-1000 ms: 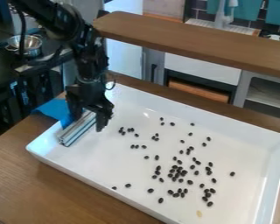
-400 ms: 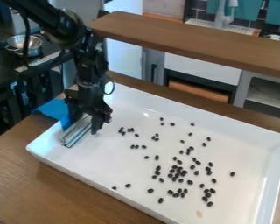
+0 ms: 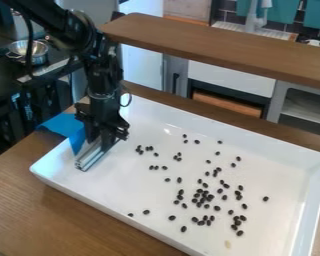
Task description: Sweep into pile
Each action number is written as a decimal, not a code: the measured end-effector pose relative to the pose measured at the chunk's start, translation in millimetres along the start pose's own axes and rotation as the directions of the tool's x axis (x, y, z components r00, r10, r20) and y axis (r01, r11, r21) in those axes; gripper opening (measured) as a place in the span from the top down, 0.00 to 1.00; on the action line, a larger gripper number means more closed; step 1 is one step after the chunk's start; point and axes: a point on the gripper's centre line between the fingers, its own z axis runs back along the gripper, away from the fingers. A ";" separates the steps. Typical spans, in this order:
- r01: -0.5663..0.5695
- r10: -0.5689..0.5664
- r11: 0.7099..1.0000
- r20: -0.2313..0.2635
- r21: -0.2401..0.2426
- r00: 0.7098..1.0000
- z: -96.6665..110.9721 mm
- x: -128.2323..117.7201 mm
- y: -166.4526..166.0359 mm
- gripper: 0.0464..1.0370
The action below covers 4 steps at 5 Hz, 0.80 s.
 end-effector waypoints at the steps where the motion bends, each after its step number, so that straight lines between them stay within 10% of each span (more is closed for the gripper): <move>1: -0.001 0.001 1.000 -0.018 -0.023 1.000 2.3 0.1 -10.5 0.68; 4: 0.011 -0.015 0.998 -0.063 -0.056 0.998 9.7 2.2 -57.2 0.68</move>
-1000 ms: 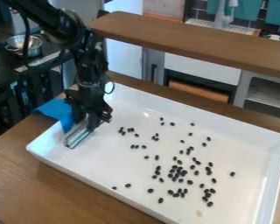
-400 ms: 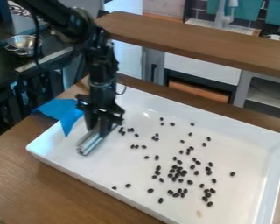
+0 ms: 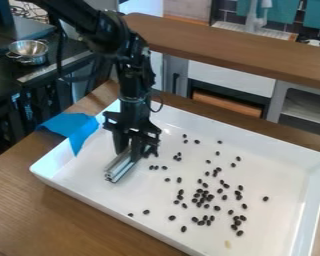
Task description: Sweep into pile
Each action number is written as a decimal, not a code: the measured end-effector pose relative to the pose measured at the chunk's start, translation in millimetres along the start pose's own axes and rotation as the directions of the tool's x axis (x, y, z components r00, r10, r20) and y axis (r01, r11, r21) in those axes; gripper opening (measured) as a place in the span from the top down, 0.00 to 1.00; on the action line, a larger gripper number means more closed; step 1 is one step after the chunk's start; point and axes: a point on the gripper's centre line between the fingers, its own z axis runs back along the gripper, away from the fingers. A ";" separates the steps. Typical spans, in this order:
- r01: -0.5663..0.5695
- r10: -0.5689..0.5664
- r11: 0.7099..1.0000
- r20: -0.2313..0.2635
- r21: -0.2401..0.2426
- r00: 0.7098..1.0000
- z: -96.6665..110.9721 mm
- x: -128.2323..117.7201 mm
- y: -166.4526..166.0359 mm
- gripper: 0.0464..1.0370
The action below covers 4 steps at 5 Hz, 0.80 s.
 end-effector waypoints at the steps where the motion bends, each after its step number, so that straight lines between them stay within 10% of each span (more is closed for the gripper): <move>1: 0.001 -0.001 1.000 0.016 0.012 1.000 -0.6 4.2 -17.5 0.68; 4: 0.043 -0.044 0.998 0.030 0.038 0.999 -4.4 4.2 -63.6 0.68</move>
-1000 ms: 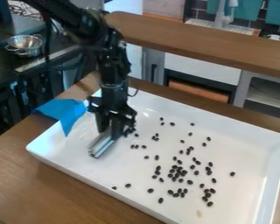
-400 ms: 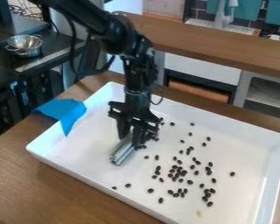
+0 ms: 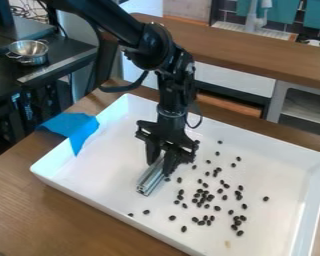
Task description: Sweep into pile
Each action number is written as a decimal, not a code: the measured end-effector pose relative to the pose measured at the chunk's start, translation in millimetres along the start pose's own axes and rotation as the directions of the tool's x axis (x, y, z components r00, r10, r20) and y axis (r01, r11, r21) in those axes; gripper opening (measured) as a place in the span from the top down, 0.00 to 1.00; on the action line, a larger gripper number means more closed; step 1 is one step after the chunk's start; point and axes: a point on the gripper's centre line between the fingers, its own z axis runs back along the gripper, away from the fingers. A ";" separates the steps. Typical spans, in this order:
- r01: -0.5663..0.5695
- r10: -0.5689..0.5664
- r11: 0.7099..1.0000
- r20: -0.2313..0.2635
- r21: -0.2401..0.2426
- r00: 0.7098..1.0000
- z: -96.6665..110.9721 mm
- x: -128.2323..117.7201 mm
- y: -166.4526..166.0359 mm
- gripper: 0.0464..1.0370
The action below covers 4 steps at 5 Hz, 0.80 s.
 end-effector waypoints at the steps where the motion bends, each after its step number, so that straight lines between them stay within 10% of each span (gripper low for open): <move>1: -0.017 0.017 1.000 -0.015 0.002 1.000 -0.5 4.3 -11.1 0.68; 4: -0.009 0.008 1.000 -0.057 -0.014 0.998 2.3 10.2 -66.8 0.68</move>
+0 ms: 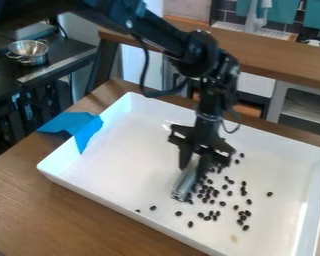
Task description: Sweep into pile
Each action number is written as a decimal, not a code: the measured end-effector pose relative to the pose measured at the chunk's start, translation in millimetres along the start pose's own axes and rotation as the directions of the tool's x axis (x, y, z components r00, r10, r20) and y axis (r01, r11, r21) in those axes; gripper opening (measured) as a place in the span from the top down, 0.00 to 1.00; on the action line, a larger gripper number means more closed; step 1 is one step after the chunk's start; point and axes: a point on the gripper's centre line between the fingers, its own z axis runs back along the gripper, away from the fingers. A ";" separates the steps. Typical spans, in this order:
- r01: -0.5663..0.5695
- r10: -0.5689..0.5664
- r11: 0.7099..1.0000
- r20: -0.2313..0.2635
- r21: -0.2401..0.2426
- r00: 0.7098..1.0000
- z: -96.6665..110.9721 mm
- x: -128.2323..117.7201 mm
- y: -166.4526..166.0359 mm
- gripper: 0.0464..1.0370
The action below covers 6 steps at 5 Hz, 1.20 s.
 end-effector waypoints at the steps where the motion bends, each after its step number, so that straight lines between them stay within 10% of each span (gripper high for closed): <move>1: -0.001 0.001 1.000 -0.025 -0.008 1.000 -0.5 1.6 -7.6 0.68; 6: 0.044 -0.056 0.992 -0.095 -0.121 0.994 8.7 -3.9 -81.3 0.68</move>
